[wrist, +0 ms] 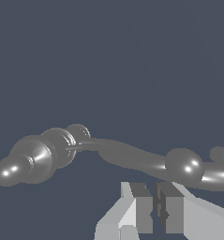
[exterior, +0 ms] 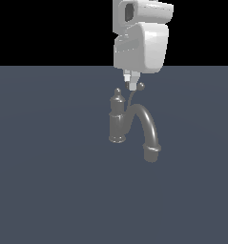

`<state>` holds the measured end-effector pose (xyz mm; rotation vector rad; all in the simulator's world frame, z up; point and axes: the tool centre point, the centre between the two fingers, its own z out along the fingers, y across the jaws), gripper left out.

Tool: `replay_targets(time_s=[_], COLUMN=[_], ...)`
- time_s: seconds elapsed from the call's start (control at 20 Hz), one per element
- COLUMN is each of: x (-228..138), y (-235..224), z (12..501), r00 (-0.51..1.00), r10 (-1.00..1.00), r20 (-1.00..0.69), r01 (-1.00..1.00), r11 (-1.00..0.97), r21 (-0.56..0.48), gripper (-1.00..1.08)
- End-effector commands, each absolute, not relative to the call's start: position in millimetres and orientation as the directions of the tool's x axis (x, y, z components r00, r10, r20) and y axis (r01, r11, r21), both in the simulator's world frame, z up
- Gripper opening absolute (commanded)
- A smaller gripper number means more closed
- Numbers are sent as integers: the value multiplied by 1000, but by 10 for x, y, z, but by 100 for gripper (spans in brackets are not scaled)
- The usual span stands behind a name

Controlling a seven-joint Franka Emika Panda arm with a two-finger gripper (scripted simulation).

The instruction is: Turn on the faucet by rotating a designated handle.

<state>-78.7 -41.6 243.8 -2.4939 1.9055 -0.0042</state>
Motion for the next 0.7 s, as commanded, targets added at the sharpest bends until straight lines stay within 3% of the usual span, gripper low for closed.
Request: replay_targets(time_s=[0.0,0.25,0.35,0.65], x=[-766,-714,-696,-522], y=[-663,-929,-725,-860], z=[2422,2417,2437,2433], r00=[242,239,268,262], r10=[-970,-971,-964,-965], r20=[1,0,0,0], r01=[-970,-971,-964,-965], r11=[-242,-239,-268,-262], r21=[-2,0,-4,-3], gripper=[-100,-100,-100,-100])
